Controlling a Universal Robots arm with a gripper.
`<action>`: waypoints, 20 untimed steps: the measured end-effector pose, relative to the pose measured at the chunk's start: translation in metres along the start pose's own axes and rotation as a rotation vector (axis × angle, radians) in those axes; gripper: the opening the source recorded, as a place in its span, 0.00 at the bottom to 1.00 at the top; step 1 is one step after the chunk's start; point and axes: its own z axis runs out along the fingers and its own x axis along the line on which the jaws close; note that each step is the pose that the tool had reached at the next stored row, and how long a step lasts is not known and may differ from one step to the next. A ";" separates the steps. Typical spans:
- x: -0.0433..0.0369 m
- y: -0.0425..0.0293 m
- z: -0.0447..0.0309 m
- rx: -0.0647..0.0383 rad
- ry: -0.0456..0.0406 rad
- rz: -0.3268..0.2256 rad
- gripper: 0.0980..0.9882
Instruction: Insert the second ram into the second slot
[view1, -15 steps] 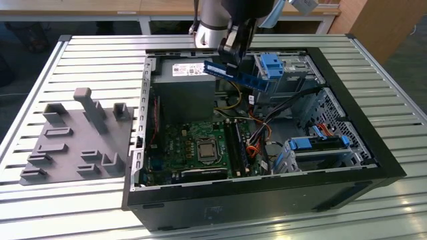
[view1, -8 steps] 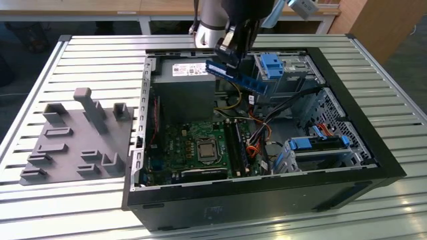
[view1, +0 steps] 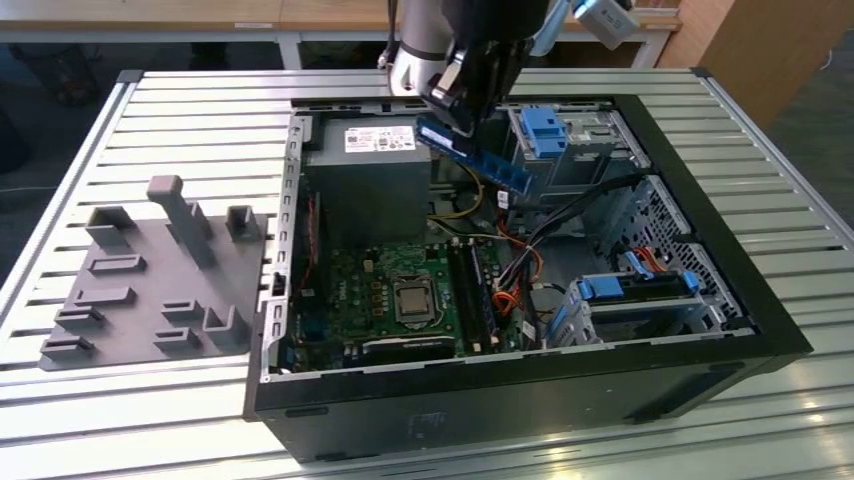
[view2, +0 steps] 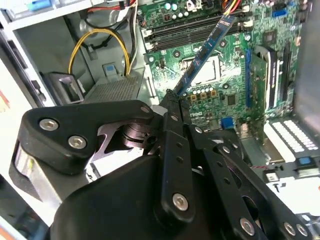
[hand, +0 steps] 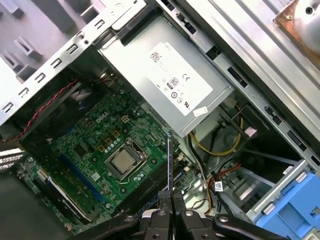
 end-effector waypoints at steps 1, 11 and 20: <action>0.0000 0.0000 0.0001 0.000 -0.0005 0.014 0.04; 0.0000 0.0000 0.0007 0.002 -0.0056 0.152 0.04; 0.0000 0.0000 0.0010 0.004 -0.0093 0.254 0.04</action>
